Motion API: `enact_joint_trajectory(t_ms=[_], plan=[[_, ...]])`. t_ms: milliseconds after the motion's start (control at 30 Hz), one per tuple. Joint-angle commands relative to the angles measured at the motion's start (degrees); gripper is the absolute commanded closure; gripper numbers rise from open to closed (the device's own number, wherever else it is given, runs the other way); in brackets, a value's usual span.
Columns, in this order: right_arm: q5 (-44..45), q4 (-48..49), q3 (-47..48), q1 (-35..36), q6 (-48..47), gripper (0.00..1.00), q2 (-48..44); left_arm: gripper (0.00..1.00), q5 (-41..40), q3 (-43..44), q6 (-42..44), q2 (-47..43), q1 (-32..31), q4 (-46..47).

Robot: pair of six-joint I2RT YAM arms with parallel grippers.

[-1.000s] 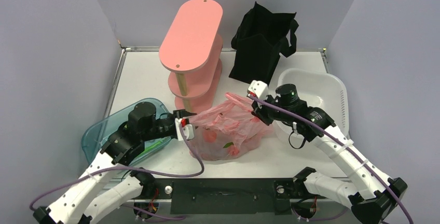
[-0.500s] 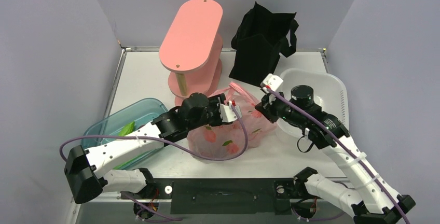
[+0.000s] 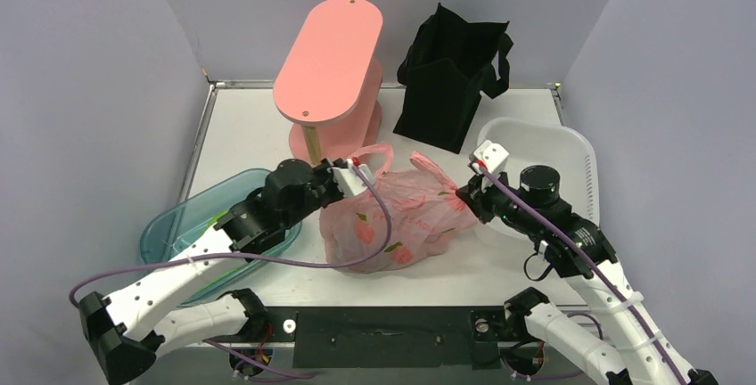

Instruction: Untie the knot of the grocery bags and take out the mixed food

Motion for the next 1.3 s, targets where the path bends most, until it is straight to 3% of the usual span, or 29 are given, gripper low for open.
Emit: enact_joint_trajectory(t_ms=[0,67,167,233,267,333,400,633,800,867,933,967,1067,1100,1267], plan=[[1.4,-4.2,-1.5,-1.4,-1.3,1.00,-3.3,0.94,1.8,-3.7,0.0,-7.9,3.1,-9.5],[0.9,-5.7,-2.6,-1.5,-1.6,1.00,-4.1,0.99,3.8,-4.6,0.0,-10.8,3.2,-12.7],[-0.5,-6.4,-2.8,-1.4,-0.8,1.00,-4.1,0.98,12.4,-3.9,-1.7,-13.8,3.3,-16.8],[-1.6,-6.2,-1.3,-1.3,0.4,0.81,-2.3,0.83,18.1,-2.1,-3.3,-13.8,3.3,-17.0],[-1.8,-5.7,0.4,-1.2,0.9,0.62,-0.5,0.72,19.5,-0.5,-4.8,-13.4,3.2,-16.6],[-1.9,-4.3,3.7,-1.0,2.4,0.43,2.7,0.62,21.0,2.2,-7.3,-11.1,3.3,-15.3],[-1.2,-1.7,6.6,0.0,4.2,0.31,5.3,0.59,21.1,4.4,-8.8,-8.8,3.4,-13.9],[9.3,-0.2,16.3,12.8,2.8,0.25,14.6,0.54,22.8,5.2,-13.8,-8.8,6.8,-10.7],[18.0,0.3,18.4,17.4,-2.5,0.24,20.4,0.53,22.5,5.0,-12.7,-10.1,8.9,-10.1],[23.0,0.3,18.6,17.9,-3.8,0.26,22.6,0.50,21.9,5.6,-10.1,-9.5,8.8,-9.9],[25.2,0.2,18.7,17.7,-4.1,0.41,23.4,0.48,20.5,6.7,-7.8,-7.9,8.8,-9.8],[25.6,-0.1,18.7,17.0,-3.0,0.56,23.0,0.47,19.9,7.8,-6.7,-7.3,8.7,-9.6],[19.3,-0.7,17.5,12.0,0.4,0.82,19.1,0.46,16.3,10.4,-4.4,-2.7,8.2,-9.0],[17.6,-0.5,16.8,11.0,2.3,0.96,18.0,0.46,15.8,11.8,-2.8,-1.6,7.4,-9.2],[8.4,3.1,10.3,6.7,8.4,1.00,10.6,0.45,11.3,16.3,-3.0,7.1,3.5,-9.9]])
